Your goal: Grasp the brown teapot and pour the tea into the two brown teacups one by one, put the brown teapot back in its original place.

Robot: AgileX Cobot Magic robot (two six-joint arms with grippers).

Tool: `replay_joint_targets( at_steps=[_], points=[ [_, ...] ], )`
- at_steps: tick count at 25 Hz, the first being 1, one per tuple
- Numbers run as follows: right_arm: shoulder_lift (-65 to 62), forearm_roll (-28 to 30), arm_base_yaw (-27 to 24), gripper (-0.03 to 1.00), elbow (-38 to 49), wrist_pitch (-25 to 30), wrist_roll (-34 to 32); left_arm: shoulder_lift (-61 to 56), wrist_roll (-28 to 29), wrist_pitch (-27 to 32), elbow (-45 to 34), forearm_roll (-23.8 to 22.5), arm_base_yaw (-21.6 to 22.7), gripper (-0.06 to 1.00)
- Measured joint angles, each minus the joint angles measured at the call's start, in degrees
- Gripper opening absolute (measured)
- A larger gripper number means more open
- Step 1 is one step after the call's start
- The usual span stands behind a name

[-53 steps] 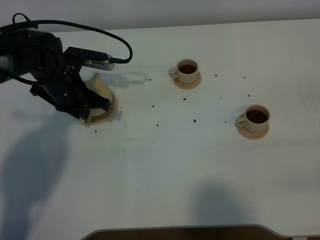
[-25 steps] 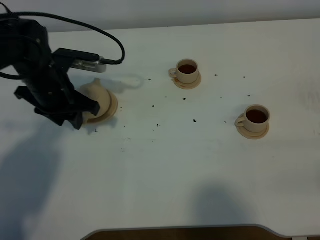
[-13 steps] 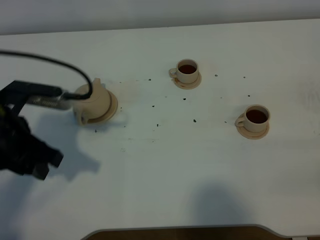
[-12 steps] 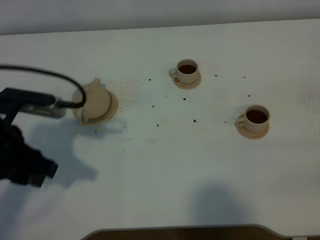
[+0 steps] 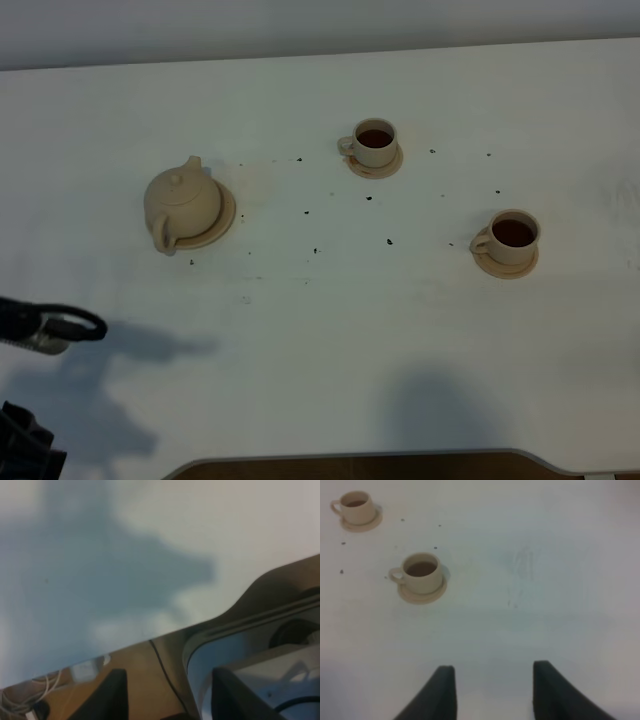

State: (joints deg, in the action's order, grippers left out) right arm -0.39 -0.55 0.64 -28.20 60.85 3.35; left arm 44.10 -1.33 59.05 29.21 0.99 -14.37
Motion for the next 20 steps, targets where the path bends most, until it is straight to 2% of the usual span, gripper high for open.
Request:
replay_joint_targets(
  at_steps=[4, 12, 14, 20],
  points=[
    [0.0, 0.0, 0.0, 0.38, 0.0, 0.0, 0.0, -5.5, 0.6, 0.1, -0.4, -1.0, 2.4, 0.40],
    [0.0, 0.0, 0.0, 0.38, 0.0, 0.0, 0.0, -20.6, 0.7, 0.2, -0.4, -1.0, 16.1, 0.40],
    [0.0, 0.0, 0.0, 0.38, 0.0, 0.0, 0.0, -25.2, 0.6, 0.2, -0.4, -1.3, 18.1, 0.40],
    [0.0, 0.0, 0.0, 0.38, 0.0, 0.0, 0.0, -35.6, 0.2, 0.3, -0.4, -1.3, 18.8, 0.40]
  ],
)
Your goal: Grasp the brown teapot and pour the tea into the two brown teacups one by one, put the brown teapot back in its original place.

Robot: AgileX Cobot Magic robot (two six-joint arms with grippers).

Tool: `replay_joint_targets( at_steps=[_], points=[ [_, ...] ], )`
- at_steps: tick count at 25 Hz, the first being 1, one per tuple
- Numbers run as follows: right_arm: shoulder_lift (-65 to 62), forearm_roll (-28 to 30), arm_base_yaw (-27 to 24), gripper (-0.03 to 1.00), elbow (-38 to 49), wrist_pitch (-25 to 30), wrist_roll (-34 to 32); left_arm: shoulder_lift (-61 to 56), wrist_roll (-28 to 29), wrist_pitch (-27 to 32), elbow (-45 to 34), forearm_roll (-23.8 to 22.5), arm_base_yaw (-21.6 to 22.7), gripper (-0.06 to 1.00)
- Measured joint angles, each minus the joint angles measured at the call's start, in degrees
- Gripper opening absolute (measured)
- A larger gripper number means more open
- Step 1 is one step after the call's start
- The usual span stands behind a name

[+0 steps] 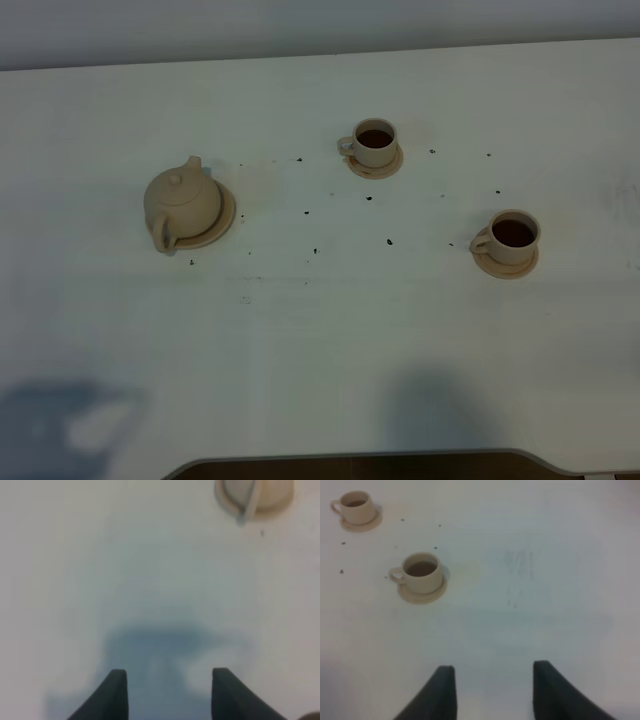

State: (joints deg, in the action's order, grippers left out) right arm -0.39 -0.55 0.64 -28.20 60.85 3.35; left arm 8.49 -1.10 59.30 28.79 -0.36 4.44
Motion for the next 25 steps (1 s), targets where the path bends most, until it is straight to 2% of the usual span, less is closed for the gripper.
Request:
replay_joint_targets(
  at_steps=[8, 25],
  points=[
    [0.0, 0.0, 0.0, 0.38, 0.0, 0.0, 0.0, -8.2, -0.3, 0.1, 0.0, 0.4, 0.0, 0.40],
    [0.0, -0.1, 0.0, 0.38, 0.0, 0.0, 0.0, -8.3, -0.5, 0.2, 0.0, 0.4, 0.0, 0.40]
  ],
)
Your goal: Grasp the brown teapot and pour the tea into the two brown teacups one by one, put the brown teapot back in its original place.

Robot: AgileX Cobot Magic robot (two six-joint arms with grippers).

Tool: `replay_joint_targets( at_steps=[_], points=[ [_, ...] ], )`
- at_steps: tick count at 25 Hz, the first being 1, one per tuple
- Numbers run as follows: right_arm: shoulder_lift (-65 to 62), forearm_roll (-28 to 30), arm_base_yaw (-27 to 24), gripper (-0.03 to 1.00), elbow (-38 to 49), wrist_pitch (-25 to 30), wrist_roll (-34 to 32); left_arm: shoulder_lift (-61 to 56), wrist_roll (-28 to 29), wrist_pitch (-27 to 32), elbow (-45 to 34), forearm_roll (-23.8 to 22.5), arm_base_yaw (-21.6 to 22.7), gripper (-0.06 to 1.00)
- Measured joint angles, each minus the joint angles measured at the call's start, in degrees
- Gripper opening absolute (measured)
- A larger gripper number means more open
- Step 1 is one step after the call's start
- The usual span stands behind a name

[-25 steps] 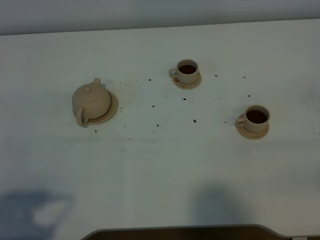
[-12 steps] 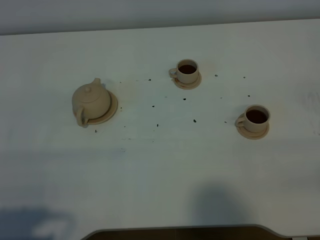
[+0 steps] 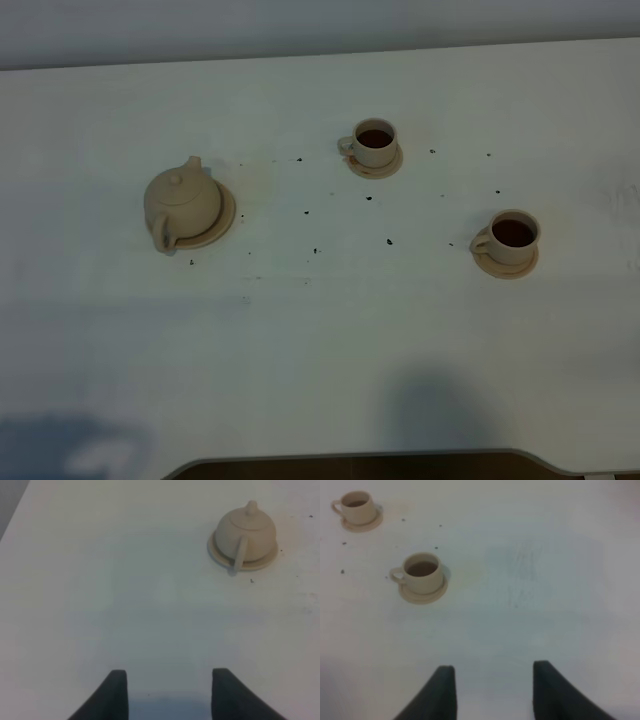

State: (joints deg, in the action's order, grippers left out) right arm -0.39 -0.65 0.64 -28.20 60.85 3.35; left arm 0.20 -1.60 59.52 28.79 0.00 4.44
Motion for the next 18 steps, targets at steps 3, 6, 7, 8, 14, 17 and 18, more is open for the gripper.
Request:
replay_joint_targets(
  at_steps=[3, 6, 7, 8, 14, 17, 18],
  points=[
    [0.0, 0.0, 0.0, 0.38, 0.0, 0.0, 0.0, 0.0, -0.1, 0.0, 0.0, 0.0, 0.0, 0.40],
    [0.0, 0.0, 0.0, 0.38, 0.0, 0.0, 0.0, 0.0, -0.1, 0.0, 0.0, 0.0, 0.0, 0.40],
    [0.0, 0.0, 0.0, 0.38, 0.0, 0.0, 0.0, 0.0, -0.1, 0.0, 0.0, 0.0, 0.0, 0.40],
    [0.0, 0.0, 0.0, 0.38, 0.0, 0.0, 0.0, 0.0, -0.1, 0.0, 0.0, 0.0, 0.0, 0.40],
    [0.0, 0.0, 0.0, 0.38, 0.0, 0.0, 0.0, 0.0, -0.2, 0.0, 0.0, 0.0, 0.0, 0.40],
    [0.0, 0.0, 0.0, 0.38, 0.0, 0.0, 0.0, 0.0, -0.2, 0.0, 0.0, 0.0, 0.0, 0.40],
    [0.0, 0.0, 0.0, 0.38, 0.0, 0.0, 0.0, 0.0, -0.2, 0.0, 0.0, 0.0, 0.0, 0.40]
  ],
)
